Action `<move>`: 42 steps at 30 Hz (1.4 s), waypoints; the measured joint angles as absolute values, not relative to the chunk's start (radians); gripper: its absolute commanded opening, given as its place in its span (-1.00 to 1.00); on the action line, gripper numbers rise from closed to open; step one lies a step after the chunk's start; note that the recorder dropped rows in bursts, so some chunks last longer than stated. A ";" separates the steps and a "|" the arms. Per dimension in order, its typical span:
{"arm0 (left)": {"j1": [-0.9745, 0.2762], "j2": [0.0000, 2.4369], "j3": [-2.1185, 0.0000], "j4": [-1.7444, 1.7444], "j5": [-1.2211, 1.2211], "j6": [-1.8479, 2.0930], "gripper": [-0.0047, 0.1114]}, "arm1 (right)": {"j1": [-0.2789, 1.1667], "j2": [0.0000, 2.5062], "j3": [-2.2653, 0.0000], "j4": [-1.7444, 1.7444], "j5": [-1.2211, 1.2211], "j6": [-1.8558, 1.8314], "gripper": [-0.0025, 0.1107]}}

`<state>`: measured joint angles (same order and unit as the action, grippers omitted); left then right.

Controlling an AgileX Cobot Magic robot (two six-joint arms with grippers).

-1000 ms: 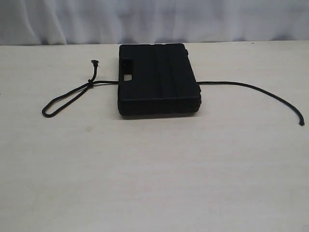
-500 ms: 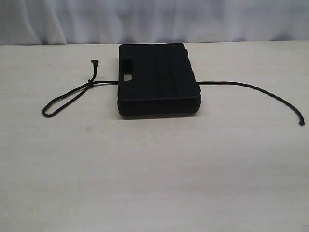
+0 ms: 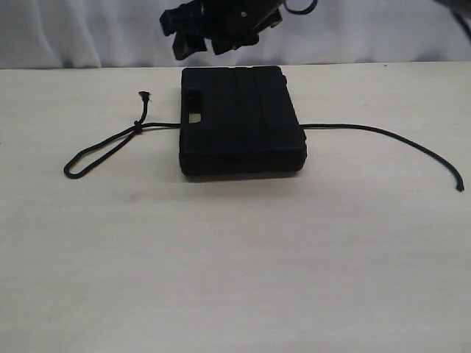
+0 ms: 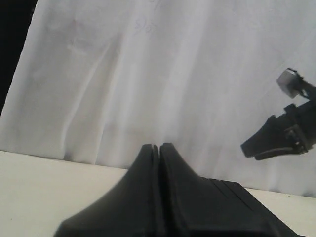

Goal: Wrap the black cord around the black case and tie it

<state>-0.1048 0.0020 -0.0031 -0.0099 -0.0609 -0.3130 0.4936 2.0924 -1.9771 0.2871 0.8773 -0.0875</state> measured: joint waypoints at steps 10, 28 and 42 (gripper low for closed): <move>-0.105 0.002 -0.003 -0.010 -0.046 -0.313 -0.92 | 0.573 2.350 -2.128 0.282 0.844 -0.047 0.13; -0.105 0.002 -0.003 -0.010 -0.043 -0.313 -0.92 | 0.561 2.415 -2.132 0.072 0.731 0.068 0.12; -0.105 0.002 -0.003 -0.010 -0.027 -0.313 -0.92 | 0.377 2.412 -2.136 0.000 0.751 0.101 -0.88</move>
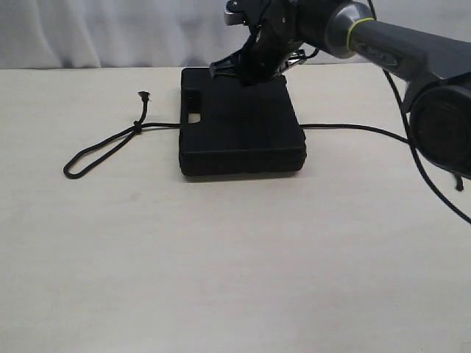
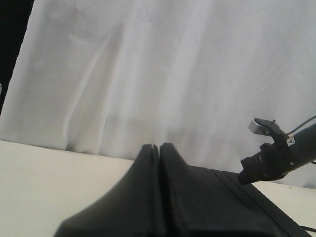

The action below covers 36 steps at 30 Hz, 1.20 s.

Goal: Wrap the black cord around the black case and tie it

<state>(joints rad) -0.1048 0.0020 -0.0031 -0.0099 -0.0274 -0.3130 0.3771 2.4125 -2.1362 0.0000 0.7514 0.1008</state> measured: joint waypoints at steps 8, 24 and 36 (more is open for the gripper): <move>-0.105 0.002 -0.003 -0.010 -0.025 -0.313 -0.92 | 0.364 2.431 -2.095 0.014 0.809 0.025 -0.88; -0.105 0.002 -0.003 -0.010 -0.021 -0.313 -0.92 | 0.368 2.113 -1.535 0.148 0.575 -0.165 -0.64; -0.111 0.384 -0.089 0.021 -0.286 -0.386 -0.68 | 0.340 1.812 -1.642 0.279 0.670 -0.248 -0.17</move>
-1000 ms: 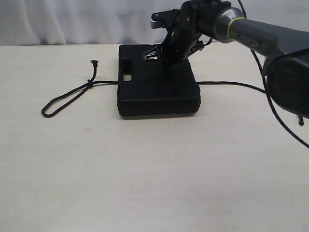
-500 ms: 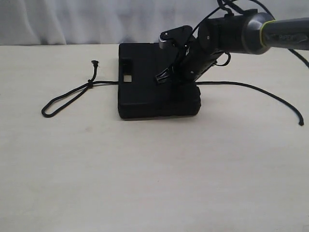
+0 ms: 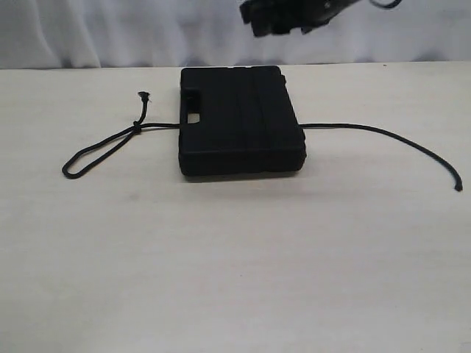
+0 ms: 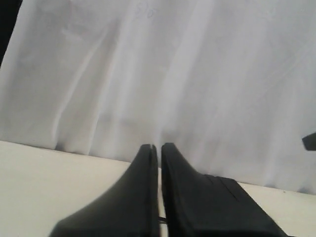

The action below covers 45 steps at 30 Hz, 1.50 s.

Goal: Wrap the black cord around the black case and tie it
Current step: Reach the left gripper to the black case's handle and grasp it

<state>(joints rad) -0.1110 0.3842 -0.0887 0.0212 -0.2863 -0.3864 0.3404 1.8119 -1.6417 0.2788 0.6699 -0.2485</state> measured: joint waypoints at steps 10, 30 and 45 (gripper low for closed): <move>-0.135 1.225 -0.533 0.589 -0.430 -0.956 -0.11 | 0.339 1.604 -1.642 0.296 0.776 -0.228 -0.16; -0.133 2.090 -1.200 1.428 -0.631 -1.812 -0.11 | 0.339 1.597 -1.642 0.298 0.905 -0.199 -0.16; -0.143 2.224 -1.345 1.378 -0.522 -1.823 -0.11 | 0.339 1.597 -1.642 0.298 0.899 -0.197 -0.16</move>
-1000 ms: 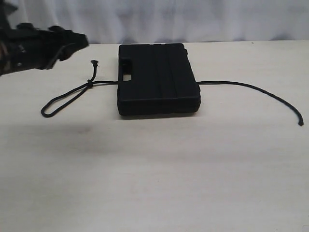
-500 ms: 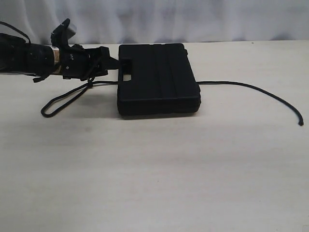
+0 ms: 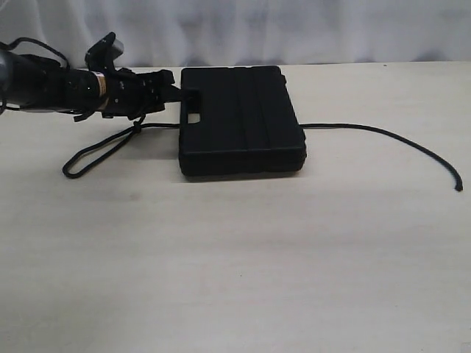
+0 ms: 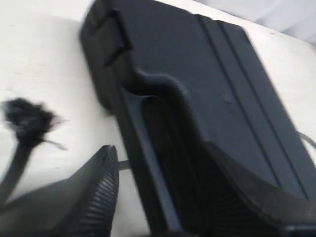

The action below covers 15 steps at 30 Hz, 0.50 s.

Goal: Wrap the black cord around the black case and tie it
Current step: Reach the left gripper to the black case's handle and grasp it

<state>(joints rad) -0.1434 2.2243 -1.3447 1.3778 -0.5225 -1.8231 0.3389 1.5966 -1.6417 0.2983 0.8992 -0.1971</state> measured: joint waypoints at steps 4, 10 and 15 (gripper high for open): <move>-0.162 2.248 -1.362 1.377 -0.515 -1.825 -0.11 | 0.339 1.597 -1.642 0.298 0.899 -0.196 -0.16; -0.189 2.305 -1.431 1.378 -0.540 -1.829 -0.11 | 0.339 1.597 -1.642 0.298 0.899 -0.196 -0.16; -0.189 2.318 -1.433 1.414 -0.491 -1.833 -0.11 | 0.339 1.597 -1.642 0.298 0.897 -0.196 -0.16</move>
<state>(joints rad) -0.1887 2.3184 -1.4331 1.4140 -0.4906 -1.8329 0.3389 1.5966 -1.6417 0.2983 0.8972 -0.1955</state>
